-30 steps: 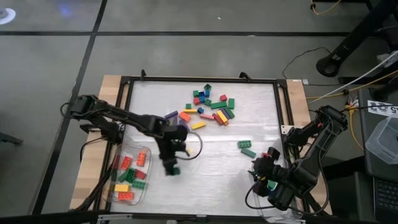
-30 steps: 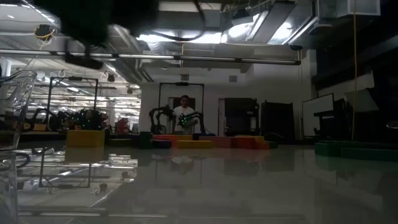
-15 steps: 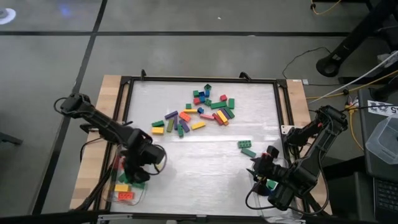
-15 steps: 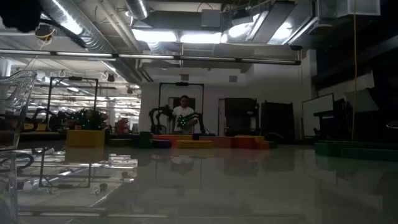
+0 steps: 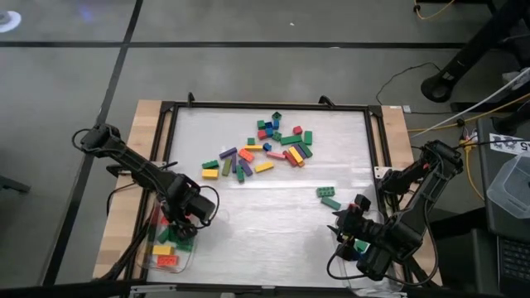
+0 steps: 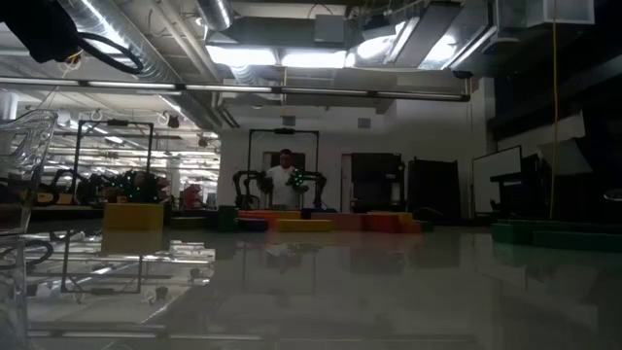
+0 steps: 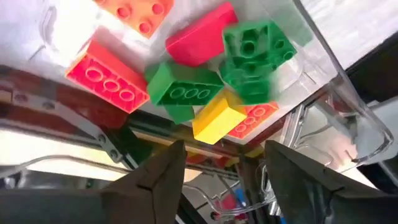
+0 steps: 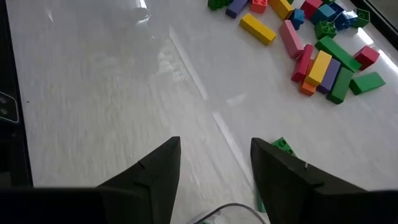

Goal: Sort blocks by size
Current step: Put the large green game piece into the left transparent bin, then put the large yellow wooden block into the left transparent bin

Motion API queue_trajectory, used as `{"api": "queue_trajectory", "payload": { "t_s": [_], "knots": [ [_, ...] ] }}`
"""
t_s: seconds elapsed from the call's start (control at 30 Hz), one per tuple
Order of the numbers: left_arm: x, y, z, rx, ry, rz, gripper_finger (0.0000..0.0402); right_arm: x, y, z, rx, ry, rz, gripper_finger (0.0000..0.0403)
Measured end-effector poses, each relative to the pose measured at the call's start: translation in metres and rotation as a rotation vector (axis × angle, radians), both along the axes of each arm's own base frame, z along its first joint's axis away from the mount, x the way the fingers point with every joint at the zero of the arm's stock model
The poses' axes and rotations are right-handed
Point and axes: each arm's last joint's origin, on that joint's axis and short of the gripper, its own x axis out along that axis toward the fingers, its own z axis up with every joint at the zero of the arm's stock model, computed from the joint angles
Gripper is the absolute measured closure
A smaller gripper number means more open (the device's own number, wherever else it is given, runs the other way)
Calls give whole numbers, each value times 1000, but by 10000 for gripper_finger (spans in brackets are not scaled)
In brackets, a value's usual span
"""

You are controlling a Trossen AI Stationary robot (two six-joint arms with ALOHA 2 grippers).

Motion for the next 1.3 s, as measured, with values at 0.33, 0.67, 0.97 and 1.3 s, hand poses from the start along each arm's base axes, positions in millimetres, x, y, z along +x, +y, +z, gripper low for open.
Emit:
{"api": "queue_trajectory", "payload": {
  "t_s": [0.33, 0.67, 0.97, 1.3],
  "knots": [
    [-1, 2, 5, -142, -73, -167, 190, 0, 0, 0, -2, 1, 0, 208],
    [-13, 44, 40, 26, -413, -153, 190, 0, 0, 0, -2, 2, 0, 208],
    [7, 80, 49, 675, -700, 32, 190, 0, 0, 0, -2, 2, 0, 208],
    [24, 97, 38, 757, -640, -177, 190, 0, 0, 0, -4, -1, -1, 208]
  ]
}}
